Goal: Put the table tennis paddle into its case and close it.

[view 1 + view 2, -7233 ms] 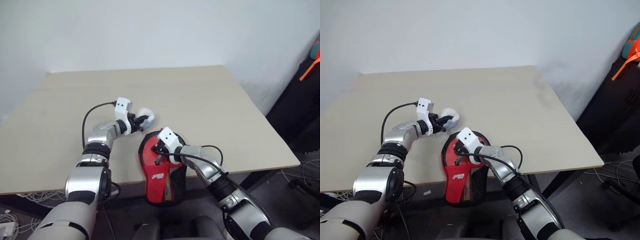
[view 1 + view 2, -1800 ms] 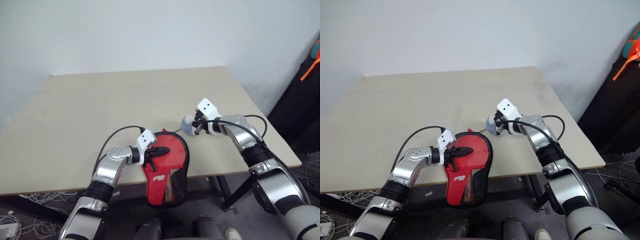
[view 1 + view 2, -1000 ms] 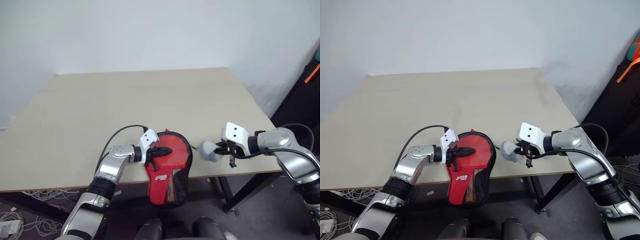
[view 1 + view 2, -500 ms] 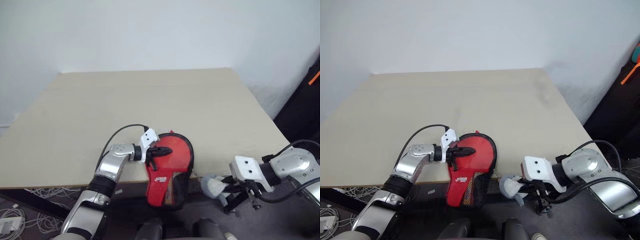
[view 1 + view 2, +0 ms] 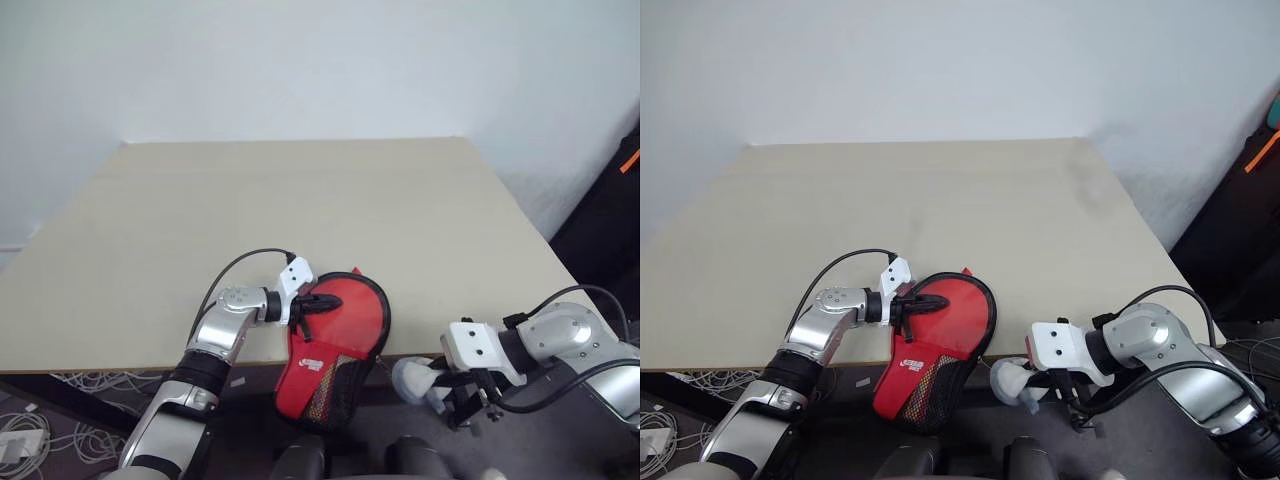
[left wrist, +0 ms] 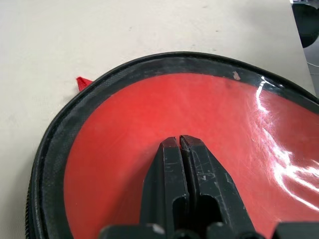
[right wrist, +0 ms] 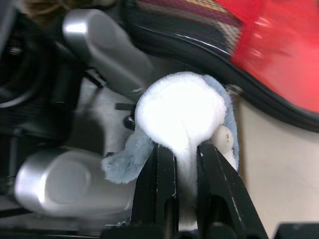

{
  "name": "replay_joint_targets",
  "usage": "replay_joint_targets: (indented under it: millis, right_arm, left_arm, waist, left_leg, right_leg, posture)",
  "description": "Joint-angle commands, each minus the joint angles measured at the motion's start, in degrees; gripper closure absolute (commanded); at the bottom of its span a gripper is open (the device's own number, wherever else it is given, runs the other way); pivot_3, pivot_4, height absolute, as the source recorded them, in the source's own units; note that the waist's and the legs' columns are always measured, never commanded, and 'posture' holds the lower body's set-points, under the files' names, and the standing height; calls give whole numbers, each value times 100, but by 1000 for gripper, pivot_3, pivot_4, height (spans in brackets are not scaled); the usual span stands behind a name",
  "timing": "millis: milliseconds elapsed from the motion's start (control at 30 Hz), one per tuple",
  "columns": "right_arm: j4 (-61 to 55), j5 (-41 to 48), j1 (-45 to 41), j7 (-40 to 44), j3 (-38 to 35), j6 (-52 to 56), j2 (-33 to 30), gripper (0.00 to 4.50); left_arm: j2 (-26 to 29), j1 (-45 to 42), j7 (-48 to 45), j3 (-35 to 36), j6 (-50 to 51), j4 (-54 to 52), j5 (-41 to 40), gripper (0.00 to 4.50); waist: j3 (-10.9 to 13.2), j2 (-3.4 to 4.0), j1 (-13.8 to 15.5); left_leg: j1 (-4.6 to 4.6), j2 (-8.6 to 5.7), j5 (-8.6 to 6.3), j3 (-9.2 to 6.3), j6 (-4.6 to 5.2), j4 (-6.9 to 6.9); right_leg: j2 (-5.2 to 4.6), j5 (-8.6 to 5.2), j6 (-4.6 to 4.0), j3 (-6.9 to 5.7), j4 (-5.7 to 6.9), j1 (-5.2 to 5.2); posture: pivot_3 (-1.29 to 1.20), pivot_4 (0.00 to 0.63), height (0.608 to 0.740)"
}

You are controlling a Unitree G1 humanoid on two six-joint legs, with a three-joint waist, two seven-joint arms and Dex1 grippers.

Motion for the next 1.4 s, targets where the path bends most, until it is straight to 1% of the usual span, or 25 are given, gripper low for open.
replay_joint_targets:
  millis: [33, 133, 367, 500, 633, 833, 1133, 1400]
  right_arm:
    - [177, -174, -253, -136, -12, -38, 128, 4461]
    - [295, -195, -369, -157, -10, -8, 219, 4461]
    - [344, -119, -423, -211, -98, 49, 300, 4461]
    - [38, 290, -456, 119, -131, 328, 187, 4461]
    - [-188, 322, -432, 174, -38, 393, 152, 4461]
    - [-1143, 738, -21, 53, -44, 921, 129, 4461]
    - [-1744, 589, 537, -285, 224, 1079, -46, 4461]
    - [-2404, 780, 1232, -180, 214, 933, -572, 4461]
  left_arm:
    - [66, 36, -251, -264, -7, 34, 197, 4500]
    - [42, -44, -479, -398, -93, 71, 246, 4500]
    - [-38, -243, -677, -569, -278, 368, 388, 4500]
    - [-74, -369, -761, -634, -349, 558, 448, 4500]
    - [-107, -537, -811, -662, -479, 811, 551, 4500]
    - [-122, -678, -904, -708, -611, 1025, 657, 4500]
    - [-187, -770, -1032, -780, -724, 1273, 724, 4500]
    - [-341, -862, -1075, -785, -746, 1383, 769, 4500]
  waist:
    - [-1, -2, 0]
    - [-2, -3, -1]
    - [-1, -8, 3]
    - [-1, -8, 4]
    - [-1, -10, 6]
    - [-1, -15, 7]
    - [-11, -34, 13]
    - [-13, -36, 73]
  left_leg:
    - [0, 0, 0, 0, 0, 0]
    - [2, 0, 0, 2, 0, 0]
    - [1, -2, 0, 0, 1, 1]
    - [1, -1, 0, -1, 1, 1]
    - [1, -2, 0, -1, 1, 3]
    - [-1, 0, -1, -6, 0, 3]
    - [0, 0, -6, -8, -2, 6]
    - [1, 1, -22, -12, 8, 23]
  right_leg:
    - [1, 0, 0, 0, 0, 0]
    - [1, 0, 0, 0, 0, 1]
    - [0, 0, 0, -1, -1, 3]
    - [0, 0, 0, -1, -1, 3]
    - [-1, 0, 0, -3, -2, 6]
    - [-2, -1, 1, -7, -3, 6]
    - [-3, -5, -2, -10, -5, 10]
    - [-9, -15, -1, -16, -17, 28]
  posture:
    - [0, 0, 739]
    - [0, 0, 739]
    - [0, 0, 739]
    - [0, 0, 739]
    - [0, 0, 739]
    - [0, 0, 739]
    - [0, 0, 739]
    - [0, 0, 739]
